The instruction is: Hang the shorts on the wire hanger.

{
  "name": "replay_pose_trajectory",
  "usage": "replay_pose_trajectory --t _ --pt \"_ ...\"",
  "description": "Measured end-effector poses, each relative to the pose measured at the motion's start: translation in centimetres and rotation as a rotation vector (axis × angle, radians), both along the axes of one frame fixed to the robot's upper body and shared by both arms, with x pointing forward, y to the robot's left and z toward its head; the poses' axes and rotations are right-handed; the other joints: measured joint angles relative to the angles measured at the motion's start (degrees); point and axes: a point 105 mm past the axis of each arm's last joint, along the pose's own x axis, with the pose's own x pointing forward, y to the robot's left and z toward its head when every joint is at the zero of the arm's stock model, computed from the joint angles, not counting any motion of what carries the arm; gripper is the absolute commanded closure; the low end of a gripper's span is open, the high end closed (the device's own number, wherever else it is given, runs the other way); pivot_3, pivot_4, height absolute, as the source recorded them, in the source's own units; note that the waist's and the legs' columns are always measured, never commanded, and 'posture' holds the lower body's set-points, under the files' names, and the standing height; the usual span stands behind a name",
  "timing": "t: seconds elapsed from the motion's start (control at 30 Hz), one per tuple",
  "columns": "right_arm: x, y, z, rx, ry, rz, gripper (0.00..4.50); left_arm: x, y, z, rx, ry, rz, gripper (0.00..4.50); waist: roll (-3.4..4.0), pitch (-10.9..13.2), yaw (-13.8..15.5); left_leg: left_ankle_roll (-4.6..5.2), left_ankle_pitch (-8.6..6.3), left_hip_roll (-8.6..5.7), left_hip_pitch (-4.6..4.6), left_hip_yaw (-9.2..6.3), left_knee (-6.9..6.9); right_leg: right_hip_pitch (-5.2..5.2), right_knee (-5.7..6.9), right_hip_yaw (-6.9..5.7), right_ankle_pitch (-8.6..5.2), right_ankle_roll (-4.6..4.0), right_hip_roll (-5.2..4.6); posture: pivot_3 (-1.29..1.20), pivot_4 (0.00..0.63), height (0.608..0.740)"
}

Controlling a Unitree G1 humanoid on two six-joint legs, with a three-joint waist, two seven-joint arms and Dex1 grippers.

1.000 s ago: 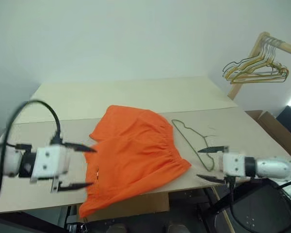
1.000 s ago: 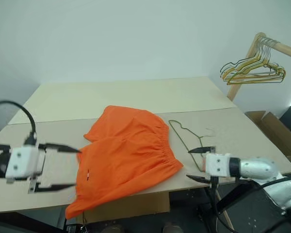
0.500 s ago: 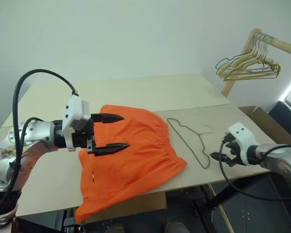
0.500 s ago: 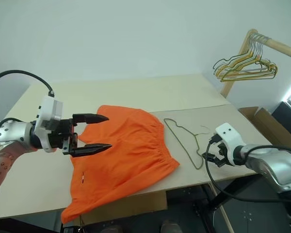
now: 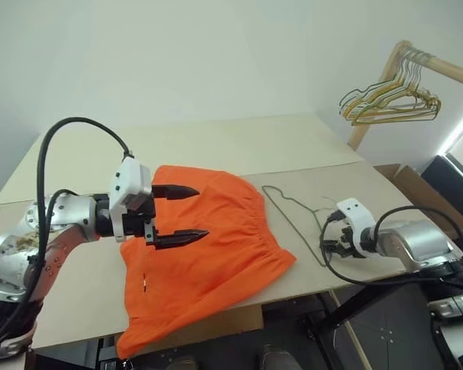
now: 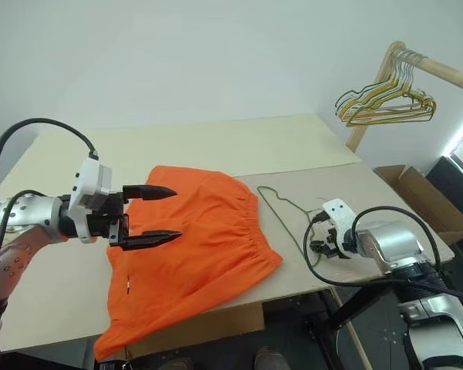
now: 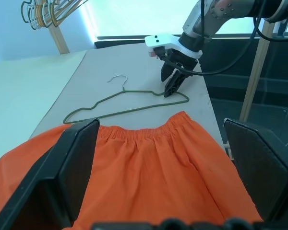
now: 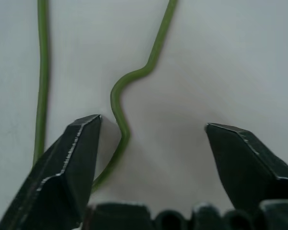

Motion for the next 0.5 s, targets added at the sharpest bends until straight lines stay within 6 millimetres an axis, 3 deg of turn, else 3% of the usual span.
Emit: replay_pose_trajectory --t 0.27,0.3,0.5 --pt "-0.27 0.10 -0.02 -0.010 0.026 0.017 4.28 -0.10 -0.03 0.01 0.008 -0.008 -0.010 0.00 -0.11 -0.1 0.0 0.00 0.00 0.00 0.02 0.00 0.00 0.03 -0.02 -0.01 0.00 0.01 -0.01 -0.05 0.000 0.740" --pt "-0.33 0.15 0.02 -0.012 0.027 0.020 4.45 -0.08 0.00 0.00 0.012 -0.012 -0.009 0.00 -0.11 -0.1 0.0 0.00 0.00 0.00 0.02 0.00 -0.01 0.02 -0.02 -0.01 0.00 0.01 0.00 -0.06 0.000 0.740" --pt "-0.79 -0.08 0.09 -0.009 0.031 0.006 4.45 0.11 0.01 -0.12 0.011 -0.022 -0.009 0.00 -0.10 -0.1 0.0 0.00 0.00 -0.01 0.00 0.01 0.00 0.01 -0.02 -0.02 0.00 0.01 -0.01 -0.07 0.000 0.740"
